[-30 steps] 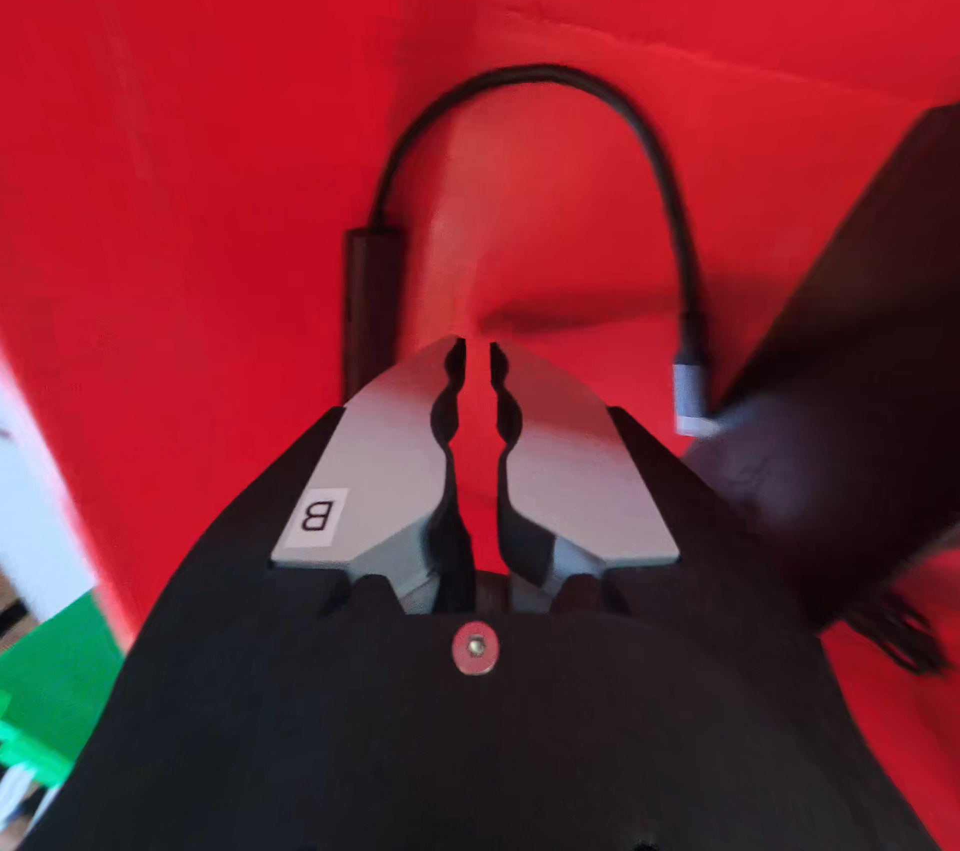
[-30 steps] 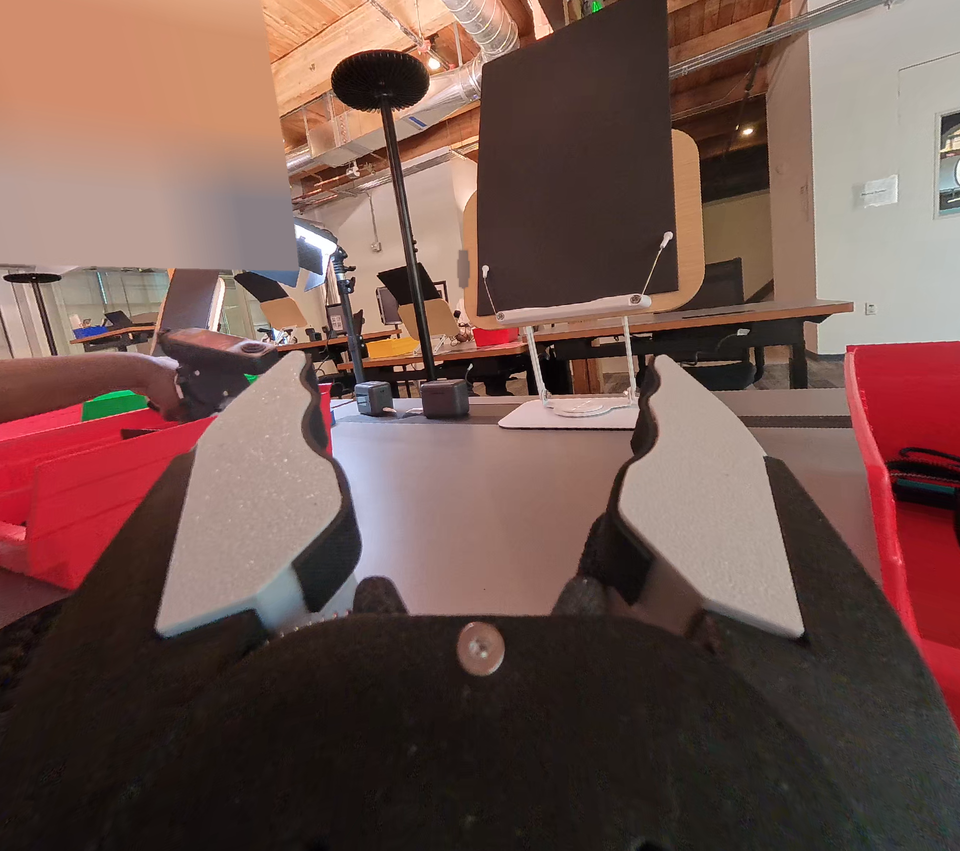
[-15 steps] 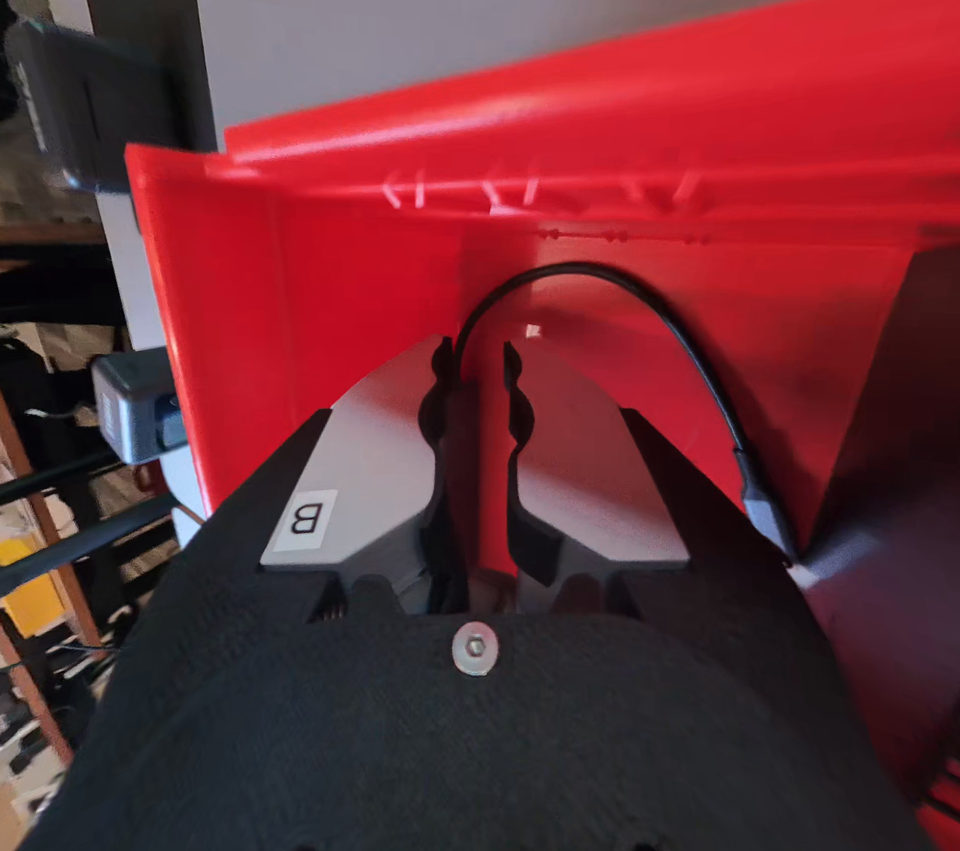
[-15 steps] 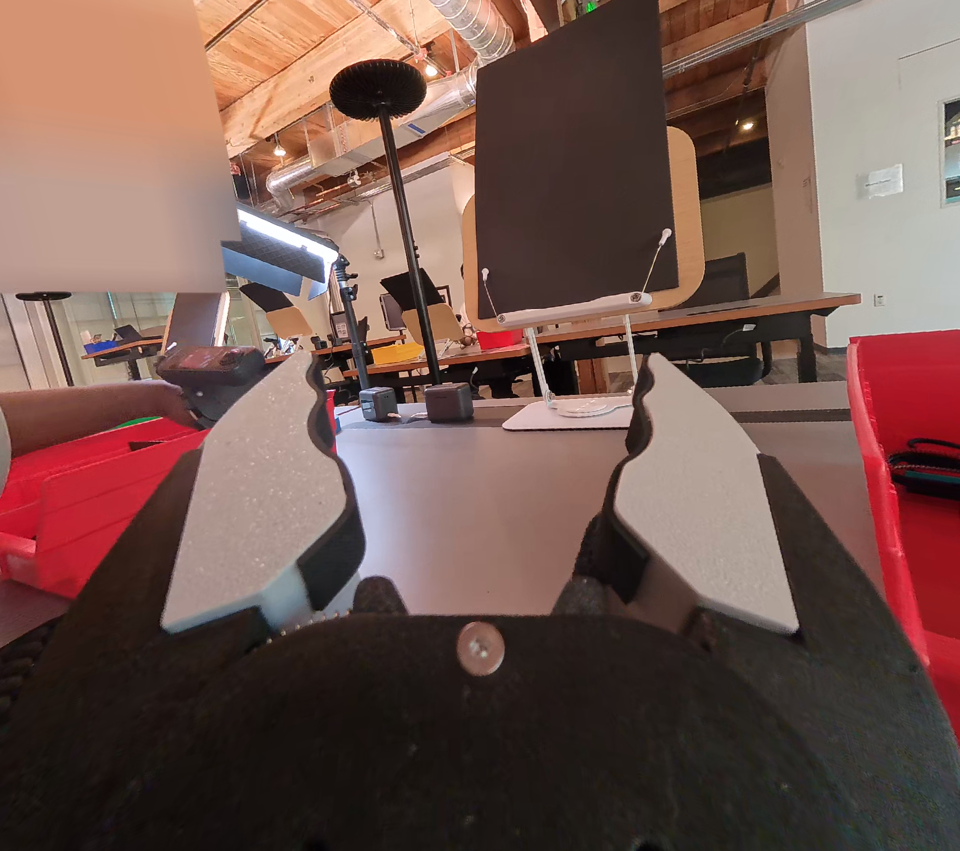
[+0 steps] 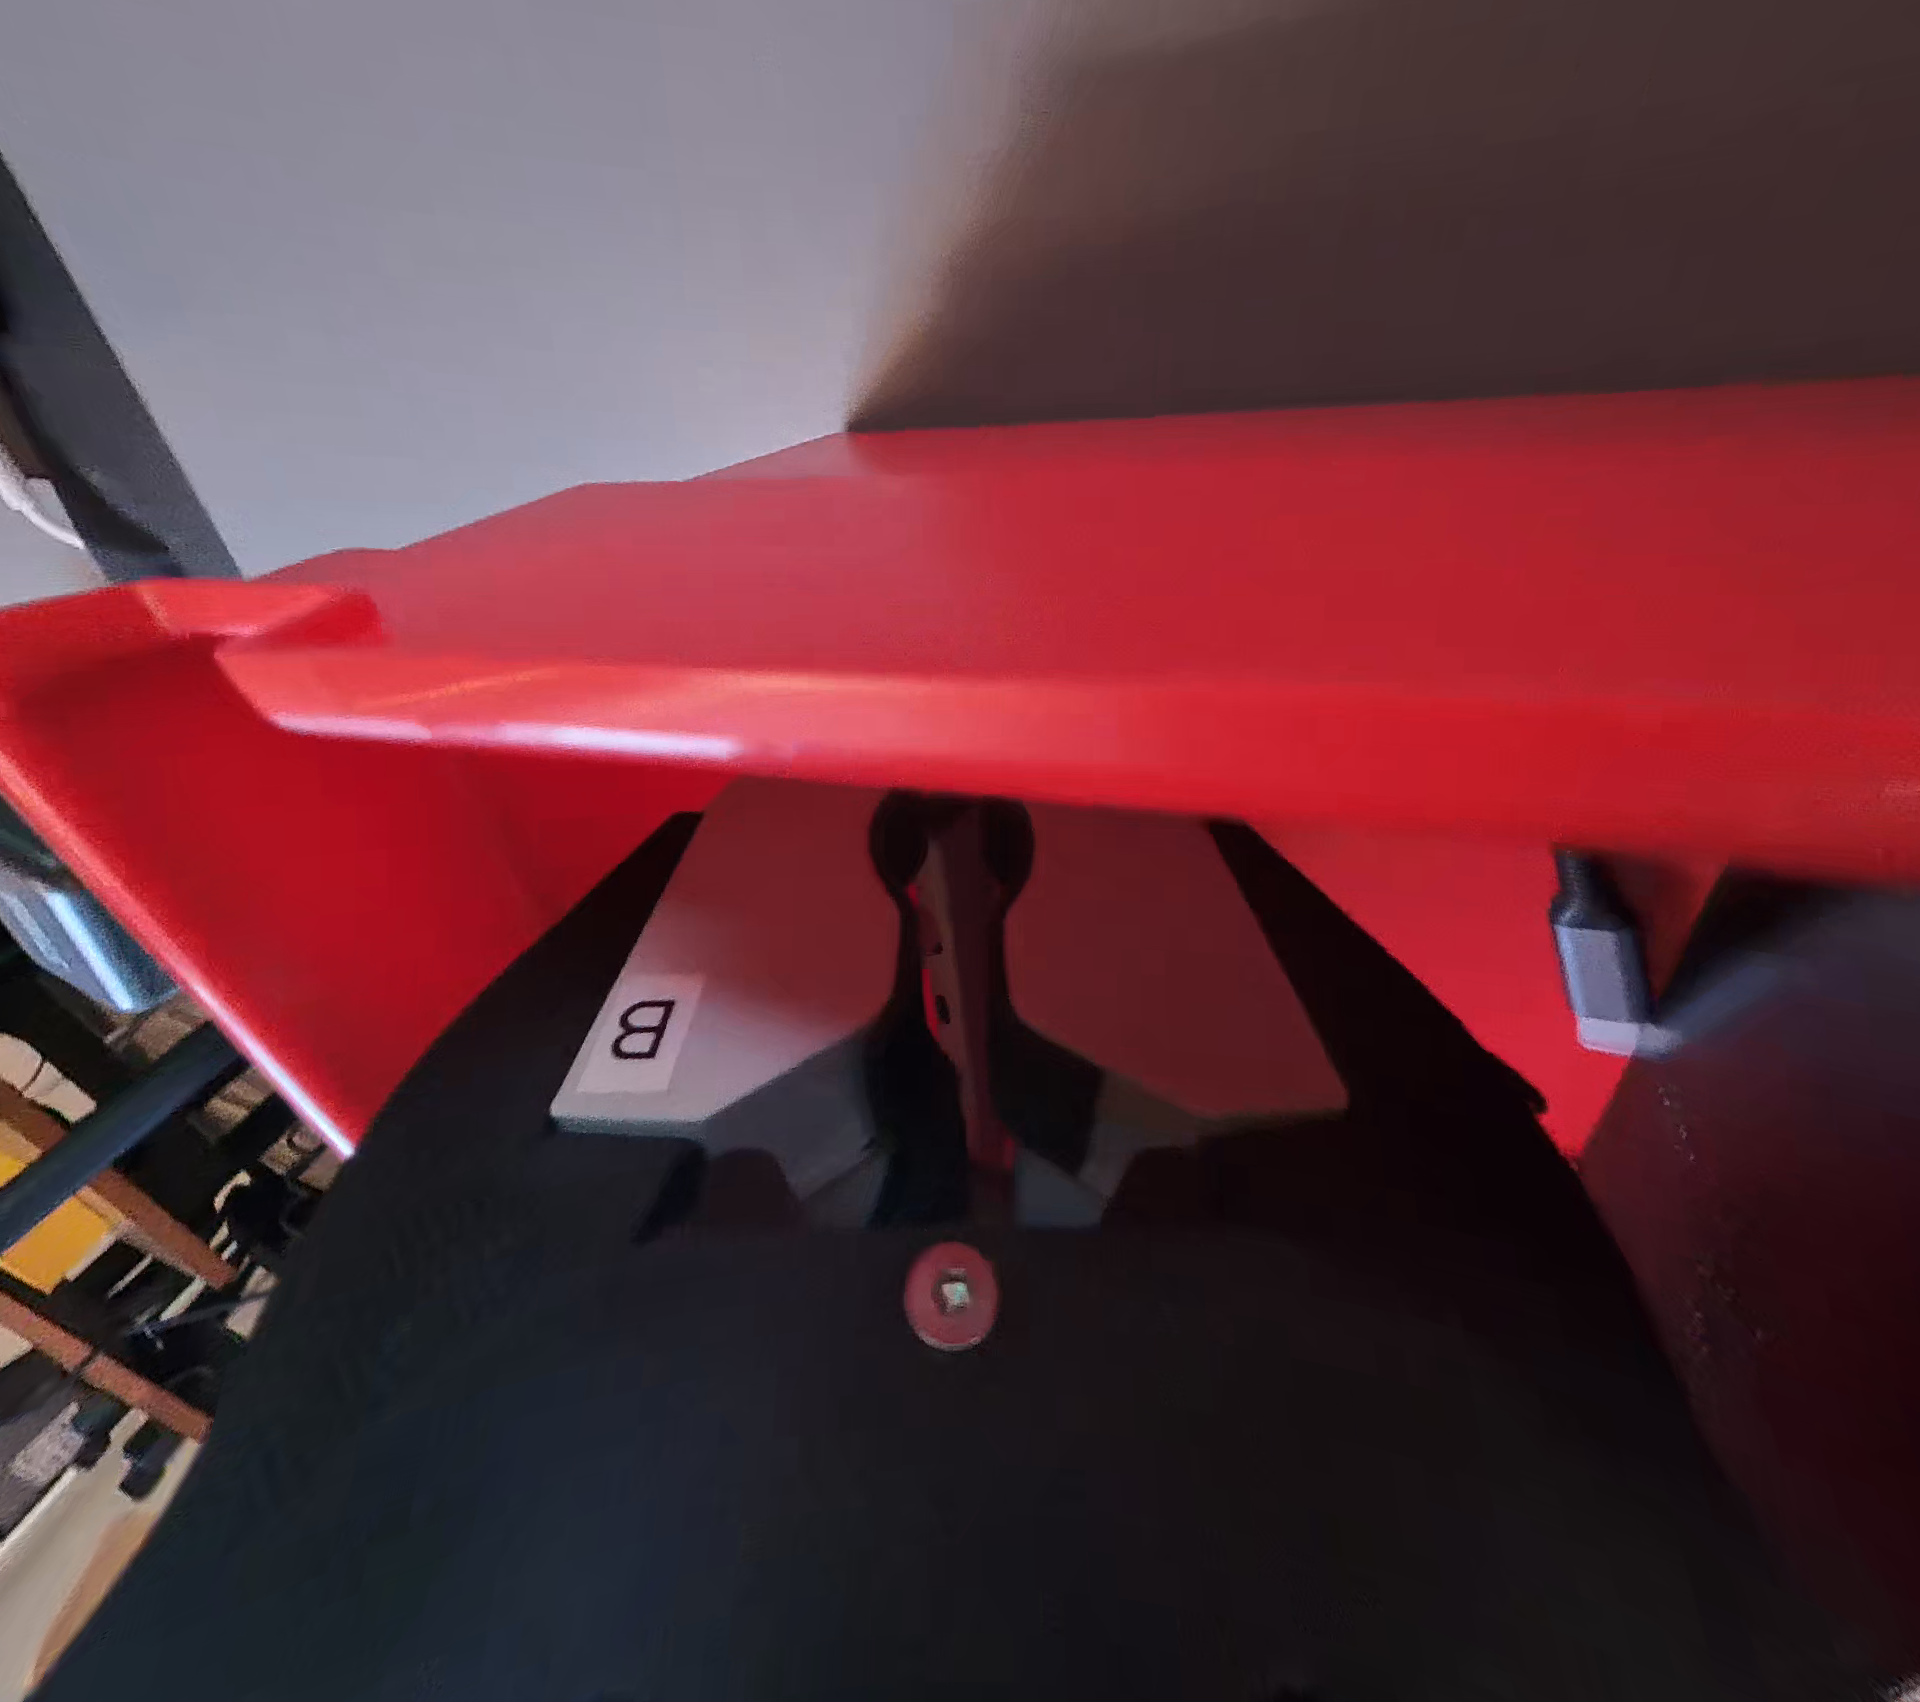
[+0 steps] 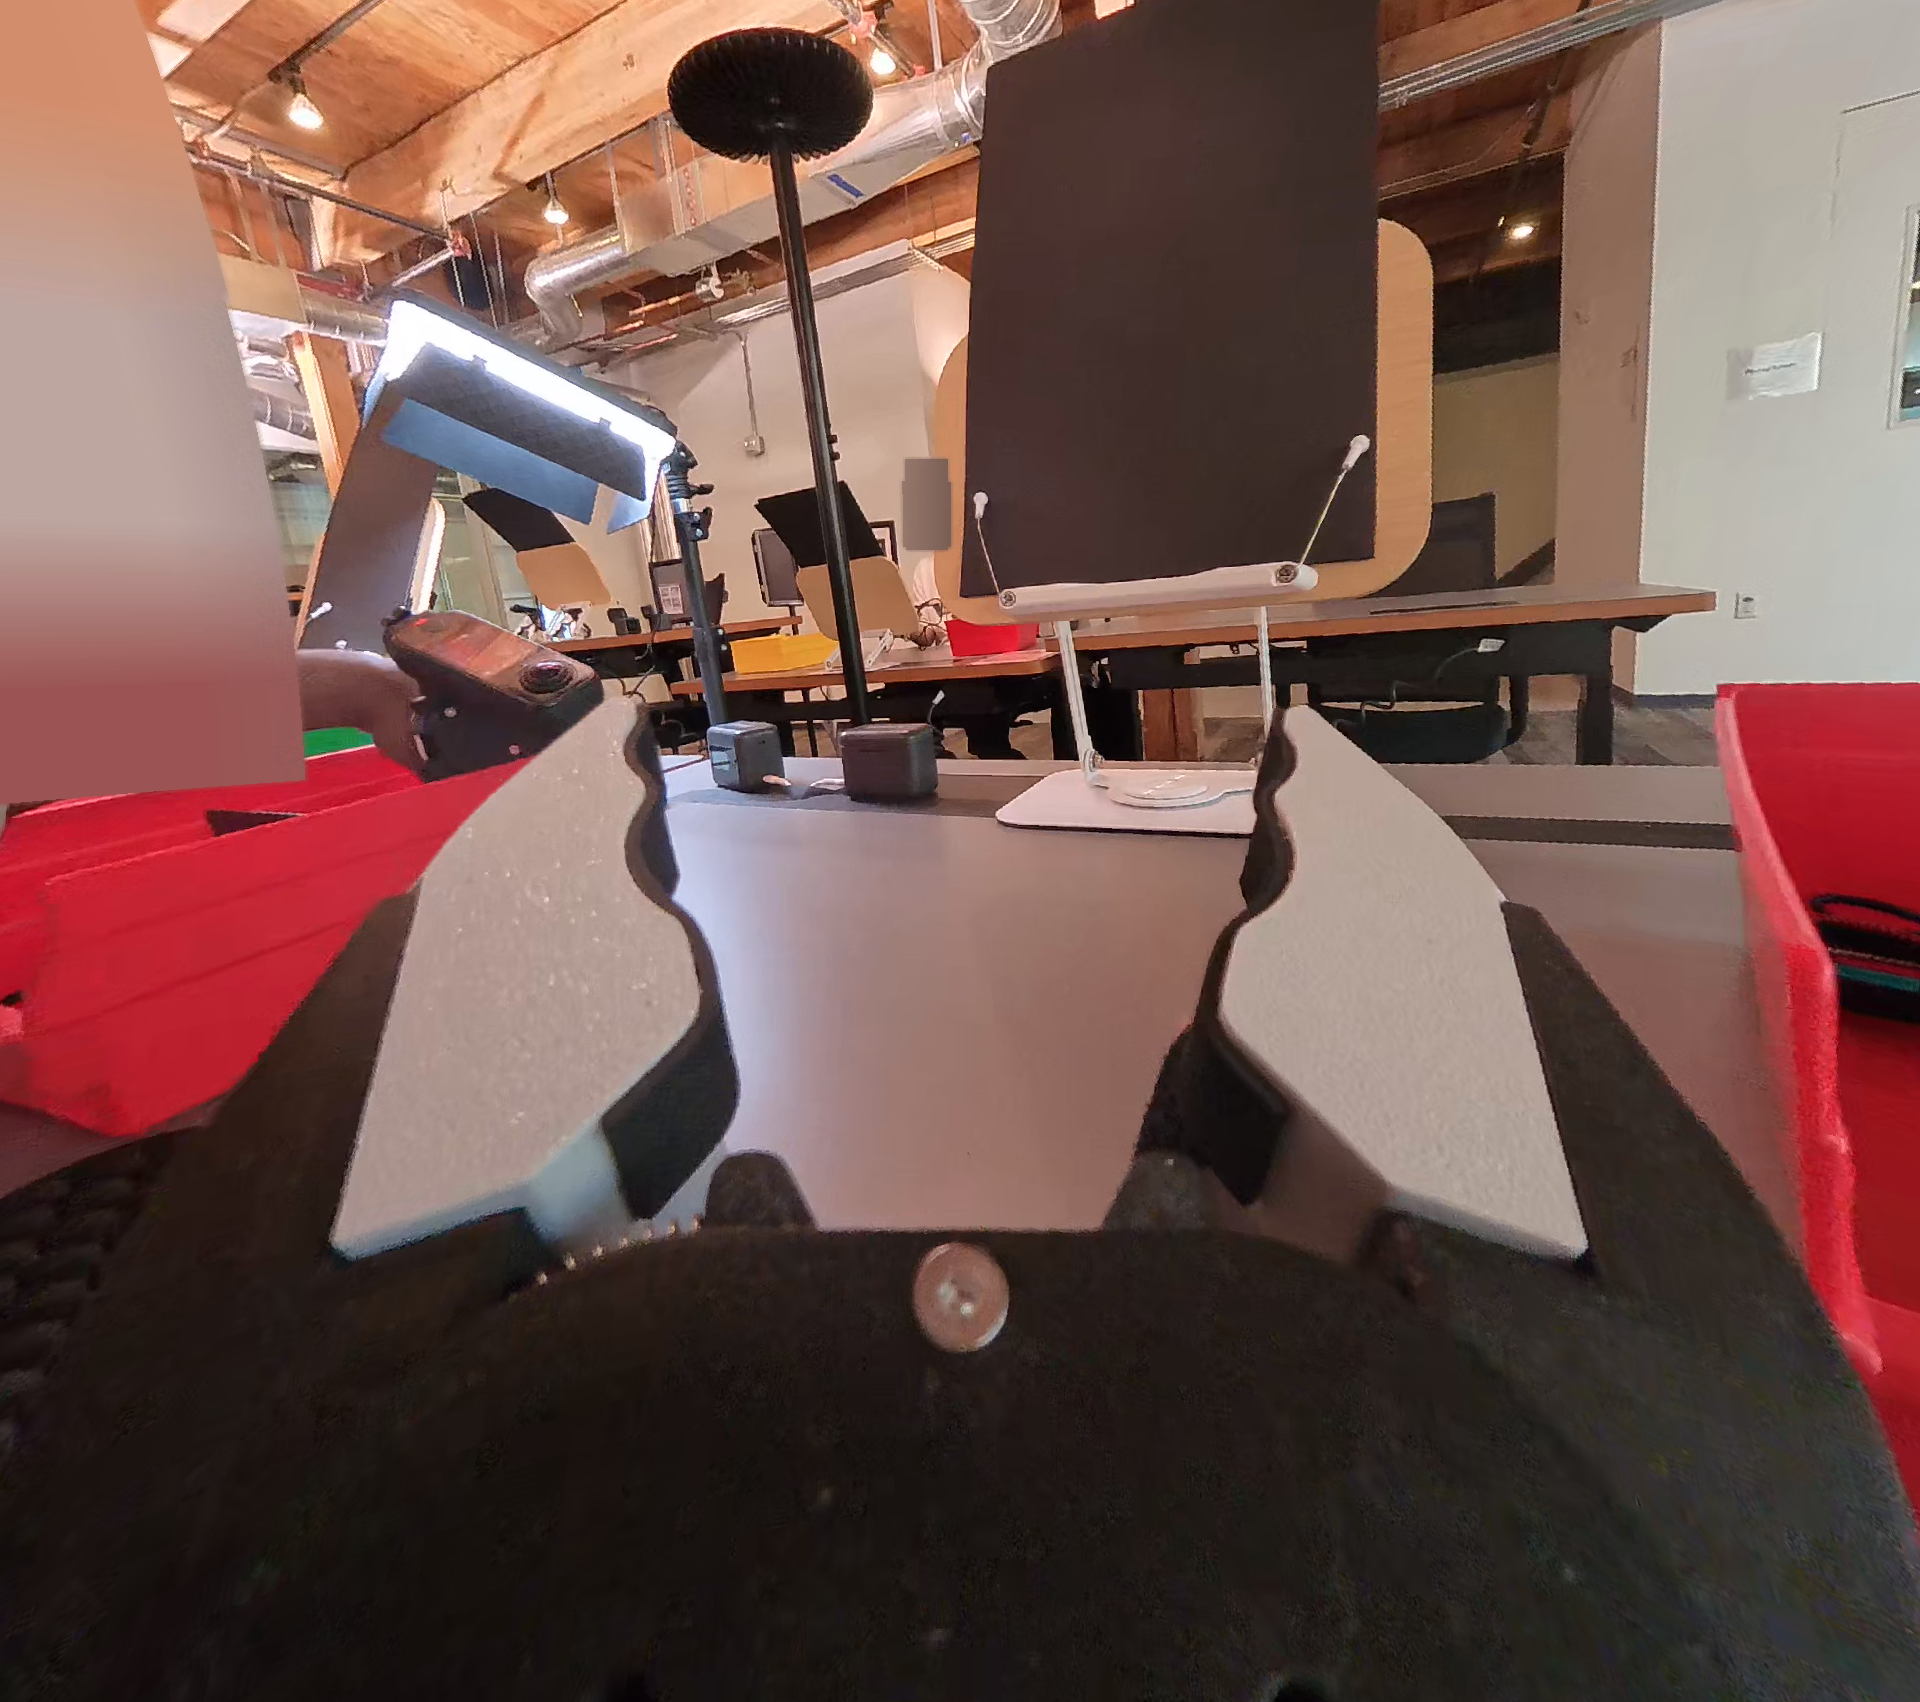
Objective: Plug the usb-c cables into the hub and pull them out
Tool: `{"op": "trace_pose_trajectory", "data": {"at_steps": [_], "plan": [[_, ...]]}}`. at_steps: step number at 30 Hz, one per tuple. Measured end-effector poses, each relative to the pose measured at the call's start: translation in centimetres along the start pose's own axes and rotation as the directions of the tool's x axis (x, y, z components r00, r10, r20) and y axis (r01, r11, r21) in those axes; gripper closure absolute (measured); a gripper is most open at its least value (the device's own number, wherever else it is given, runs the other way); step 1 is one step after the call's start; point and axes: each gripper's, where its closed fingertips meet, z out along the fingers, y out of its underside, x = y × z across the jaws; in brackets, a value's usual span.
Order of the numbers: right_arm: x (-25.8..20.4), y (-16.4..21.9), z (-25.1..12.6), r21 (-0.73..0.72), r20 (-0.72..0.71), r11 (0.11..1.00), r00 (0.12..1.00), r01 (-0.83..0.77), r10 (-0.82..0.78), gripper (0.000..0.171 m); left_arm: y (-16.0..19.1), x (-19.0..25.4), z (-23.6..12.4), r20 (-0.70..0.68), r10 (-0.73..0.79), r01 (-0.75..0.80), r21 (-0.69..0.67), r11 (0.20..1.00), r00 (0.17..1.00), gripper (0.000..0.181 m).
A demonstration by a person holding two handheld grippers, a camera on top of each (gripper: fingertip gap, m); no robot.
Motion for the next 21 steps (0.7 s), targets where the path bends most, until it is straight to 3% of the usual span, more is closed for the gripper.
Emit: {"op": "trace_pose_trajectory", "data": {"at_steps": [4,12,19,21], "plan": [[0.1,0.1,0.1,-0.009,-0.008,1.0,1.0,0.0,0.0,0.065,-0.4,1.0,-0.4,-0.044,0.02,-0.017,0.064,0.998,0.999,0.173],[-0.2,0.2,0.1,-0.012,0.003,1.0,1.0,0.014,-0.014,0.069,0.1,0.1,0.0,0.097,0.105,-0.109,0.04,0.993,0.99,0.174],[-0.2,-0.1,-0.1,0.004,0.004,1.0,1.0,0.013,-0.013,0.07,0.2,-0.2,-0.1,0.128,-0.034,0.02,0.109,0.994,0.991,0.176],[-0.1,-0.1,-0.1,0.008,0.004,1.0,1.0,0.003,-0.003,0.07,0.9,-0.8,-1.1,0.201,-0.05,0.03,0.103,0.994,0.978,0.176]]}}
